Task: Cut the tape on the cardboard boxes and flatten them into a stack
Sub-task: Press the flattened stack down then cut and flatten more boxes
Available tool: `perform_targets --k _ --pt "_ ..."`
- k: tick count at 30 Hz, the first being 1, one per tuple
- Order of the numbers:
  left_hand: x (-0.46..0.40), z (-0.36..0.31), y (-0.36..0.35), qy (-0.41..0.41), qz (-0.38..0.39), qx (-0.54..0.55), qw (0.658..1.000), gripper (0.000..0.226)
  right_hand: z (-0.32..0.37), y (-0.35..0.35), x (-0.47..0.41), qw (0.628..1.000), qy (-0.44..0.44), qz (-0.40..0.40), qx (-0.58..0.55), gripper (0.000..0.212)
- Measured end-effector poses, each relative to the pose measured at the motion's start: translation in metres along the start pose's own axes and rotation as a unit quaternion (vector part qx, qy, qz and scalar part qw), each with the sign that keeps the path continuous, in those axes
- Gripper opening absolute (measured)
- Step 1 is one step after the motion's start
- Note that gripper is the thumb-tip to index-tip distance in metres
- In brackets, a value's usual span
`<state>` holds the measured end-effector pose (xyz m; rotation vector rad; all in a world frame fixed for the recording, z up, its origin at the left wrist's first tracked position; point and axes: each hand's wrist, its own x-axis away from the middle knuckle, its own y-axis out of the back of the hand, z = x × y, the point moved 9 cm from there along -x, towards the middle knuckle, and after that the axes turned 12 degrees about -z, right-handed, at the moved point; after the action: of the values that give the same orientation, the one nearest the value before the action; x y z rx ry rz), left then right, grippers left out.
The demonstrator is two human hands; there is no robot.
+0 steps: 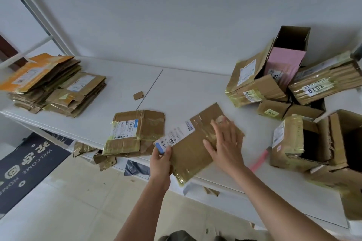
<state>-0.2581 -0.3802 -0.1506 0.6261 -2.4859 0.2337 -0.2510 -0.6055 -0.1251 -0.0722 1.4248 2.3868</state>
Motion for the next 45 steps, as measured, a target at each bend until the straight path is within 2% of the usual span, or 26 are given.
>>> perform_targets --k 2,5,7,13,16,18,21,23,26,27,29,30,32,34,37,39,41,43,45 --pt "-0.004 -0.019 0.01 0.003 -0.006 0.077 0.997 0.023 0.015 0.012 -0.003 0.994 -0.044 -0.047 -0.087 0.071" --pt "-0.01 -0.039 0.025 0.016 -0.002 0.172 0.985 0.035 0.058 -0.003 -0.007 0.944 -0.107 0.013 -0.311 0.082" --pt "-0.011 -0.047 0.036 0.012 -0.004 0.156 0.988 0.037 0.086 -0.012 -0.011 0.914 -0.121 0.029 -0.385 0.091" --pt "-0.039 -0.073 0.09 -0.013 -0.04 0.081 0.996 0.022 0.121 -0.045 -0.012 0.877 -0.201 0.036 -0.435 0.093" --pt "-0.059 -0.085 0.124 -0.026 -0.091 0.029 0.995 0.012 0.136 -0.059 -0.017 0.884 -0.209 0.063 -0.413 0.082" --pt "-0.073 -0.095 0.144 -0.06 -0.125 -0.015 0.99 0.015 0.15 -0.069 -0.022 0.891 -0.202 0.088 -0.397 0.076" --pt "-0.086 -0.113 0.152 -0.124 -0.129 -0.117 0.977 0.018 0.174 -0.079 -0.034 0.907 -0.159 0.102 -0.377 0.071" --pt "-0.093 -0.123 0.149 -0.165 -0.127 -0.17 0.963 0.018 0.185 -0.084 -0.043 0.919 -0.141 0.077 -0.359 0.064" --pt "-0.105 -0.13 0.139 -0.22 -0.119 -0.278 0.927 0.022 0.199 -0.093 -0.052 0.952 -0.095 0.04 -0.287 0.052" --pt "-0.109 -0.13 0.135 -0.244 -0.115 -0.353 0.896 0.027 0.203 -0.1 -0.05 0.967 -0.07 0.044 -0.242 0.052" --pt "-0.117 -0.126 0.124 -0.303 -0.098 -0.49 0.811 0.046 0.205 -0.122 -0.041 0.988 -0.027 0.083 -0.129 0.054" --pt "-0.12 -0.122 0.118 -0.322 -0.075 -0.522 0.786 0.054 0.203 -0.134 -0.035 0.991 -0.009 0.108 -0.073 0.054" --pt "-0.132 -0.107 0.107 -0.318 -0.001 -0.547 0.774 0.056 0.193 -0.154 -0.023 0.989 0.003 0.148 0.006 0.055" --pt "-0.141 -0.092 0.1 -0.308 0.066 -0.584 0.748 0.056 0.185 -0.165 -0.016 0.988 0.003 0.149 0.043 0.057" --pt "-0.15 -0.085 0.101 -0.325 0.081 -0.629 0.701 0.057 0.181 -0.17 -0.014 0.989 0.006 0.129 0.066 0.07" --pt "-0.152 -0.083 0.1 -0.317 0.089 -0.623 0.709 0.059 0.179 -0.174 -0.014 0.99 0.003 0.128 0.065 0.069" --pt "-0.154 -0.084 0.097 -0.308 0.096 -0.598 0.734 0.06 0.177 -0.175 -0.017 0.988 0.001 0.143 0.065 0.059" --pt "-0.152 -0.091 0.096 -0.31 0.078 -0.55 0.772 0.063 0.178 -0.171 -0.018 0.988 -0.007 0.149 0.049 0.06" --pt "-0.149 -0.102 0.105 -0.286 0.009 -0.476 0.832 0.065 0.177 -0.16 -0.013 0.992 -0.073 0.101 0.01 0.068"
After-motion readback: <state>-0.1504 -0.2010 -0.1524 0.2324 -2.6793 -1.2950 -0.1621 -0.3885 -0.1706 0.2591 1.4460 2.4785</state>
